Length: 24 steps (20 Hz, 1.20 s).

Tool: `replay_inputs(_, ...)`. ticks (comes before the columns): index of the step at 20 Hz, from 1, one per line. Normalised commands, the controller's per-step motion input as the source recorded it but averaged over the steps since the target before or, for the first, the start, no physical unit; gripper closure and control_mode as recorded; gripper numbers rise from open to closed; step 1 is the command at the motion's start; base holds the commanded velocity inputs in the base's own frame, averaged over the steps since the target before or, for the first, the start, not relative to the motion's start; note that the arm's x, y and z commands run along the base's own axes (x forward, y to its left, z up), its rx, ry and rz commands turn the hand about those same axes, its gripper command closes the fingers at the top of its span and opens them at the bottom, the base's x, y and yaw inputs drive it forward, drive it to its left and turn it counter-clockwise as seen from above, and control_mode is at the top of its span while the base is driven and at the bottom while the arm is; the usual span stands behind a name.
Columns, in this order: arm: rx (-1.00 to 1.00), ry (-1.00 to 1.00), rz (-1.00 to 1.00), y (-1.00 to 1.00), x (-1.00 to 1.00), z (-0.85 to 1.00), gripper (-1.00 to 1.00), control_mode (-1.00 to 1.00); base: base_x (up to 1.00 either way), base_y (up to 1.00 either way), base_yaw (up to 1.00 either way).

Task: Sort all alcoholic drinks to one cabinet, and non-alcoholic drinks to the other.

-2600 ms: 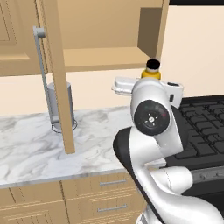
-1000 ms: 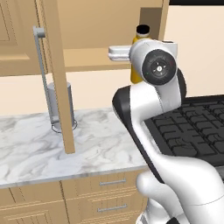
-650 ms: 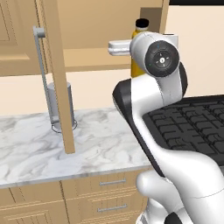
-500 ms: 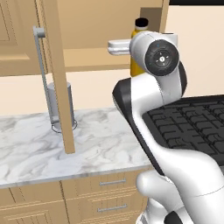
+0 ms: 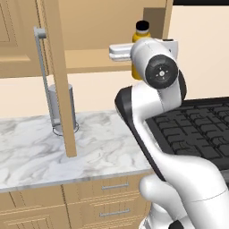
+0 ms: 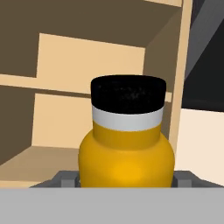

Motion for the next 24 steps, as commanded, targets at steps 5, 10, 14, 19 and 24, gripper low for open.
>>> replay_inputs(5,0.0,-0.05,0.02,0.0,0.1,0.0,1.0,-1.0,0.0,0.0,0.0)
replay_inputs(10,-0.01,0.0,0.01,0.0,0.15,0.04,1.0,-1.0,0.0,0.0,0.0)
replay_inputs(14,-0.01,0.0,0.0,0.0,0.22,0.02,1.0,-1.0,0.0,0.0,0.0)
replay_inputs(19,-0.01,0.0,0.0,0.02,0.29,0.0,1.0,-1.0,0.0,0.0,0.0)
replay_inputs(24,-0.01,0.0,0.0,0.04,0.32,0.01,1.0,-1.0,0.0,0.0,0.0)
